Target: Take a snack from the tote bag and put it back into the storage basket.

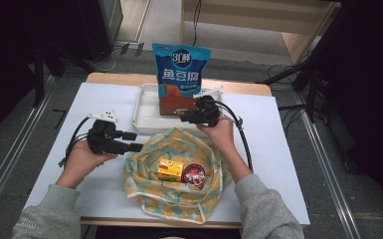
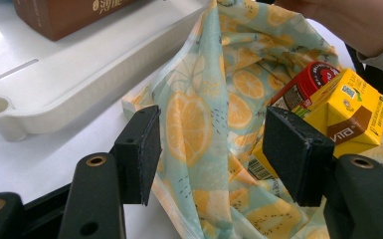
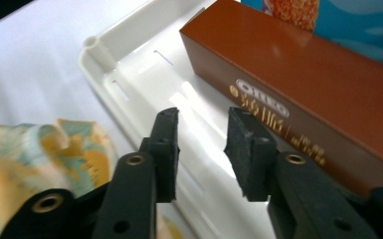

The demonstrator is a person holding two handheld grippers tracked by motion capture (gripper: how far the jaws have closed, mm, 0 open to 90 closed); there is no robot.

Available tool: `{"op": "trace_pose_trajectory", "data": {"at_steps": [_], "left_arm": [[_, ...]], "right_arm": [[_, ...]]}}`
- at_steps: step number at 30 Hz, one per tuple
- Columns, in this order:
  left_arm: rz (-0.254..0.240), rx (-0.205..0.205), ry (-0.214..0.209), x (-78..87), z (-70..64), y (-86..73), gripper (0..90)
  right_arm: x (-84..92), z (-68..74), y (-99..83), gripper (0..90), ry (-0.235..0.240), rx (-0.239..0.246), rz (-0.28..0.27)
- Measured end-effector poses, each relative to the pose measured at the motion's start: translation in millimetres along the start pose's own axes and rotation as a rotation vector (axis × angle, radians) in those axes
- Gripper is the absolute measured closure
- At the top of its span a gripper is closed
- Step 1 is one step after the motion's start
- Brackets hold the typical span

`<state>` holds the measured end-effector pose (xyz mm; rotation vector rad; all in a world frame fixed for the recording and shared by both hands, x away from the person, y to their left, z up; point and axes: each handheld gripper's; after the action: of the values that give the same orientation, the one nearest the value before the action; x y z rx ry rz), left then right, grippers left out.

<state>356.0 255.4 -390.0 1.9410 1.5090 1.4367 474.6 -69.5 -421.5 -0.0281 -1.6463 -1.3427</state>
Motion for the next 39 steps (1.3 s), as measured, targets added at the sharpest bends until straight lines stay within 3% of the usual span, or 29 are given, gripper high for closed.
{"op": "trace_pose_trajectory", "data": {"at_steps": [7,15,18,20,39], "left_arm": [[0.007,0.003,-0.001,-1.7,0.2,-0.2,39.9],[0.014,0.005,-0.007,-1.6,0.2,-0.6,39.4],[0.012,0.027,-0.027,-1.3,0.5,0.6,39.3],[0.019,0.041,-0.015,-1.4,-0.1,1.9,39.3],[0.031,-0.003,-0.046,-3.1,-13.5,7.0,39.0]], "right_arm": [[12.0,-3.4,-8.4,59.5,-0.011,0.012,0.020],[27.9,-7.8,-15.5,52.9,-0.022,0.022,-0.014],[31.3,-8.1,-18.5,48.8,-0.022,0.029,-0.007],[33.5,-7.6,-21.3,48.2,-0.022,0.023,-0.017],[62.1,-14.1,-34.1,44.7,-0.030,0.018,-0.023]]}}
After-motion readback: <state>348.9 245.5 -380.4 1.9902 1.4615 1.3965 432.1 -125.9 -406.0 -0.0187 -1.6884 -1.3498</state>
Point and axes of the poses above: each handheld gripper's, and its own axes: x roughly backward along the jaws, y roughly out of its top, z roughly to its left, and after that the axes turned 15 degrees about -y, right-handed
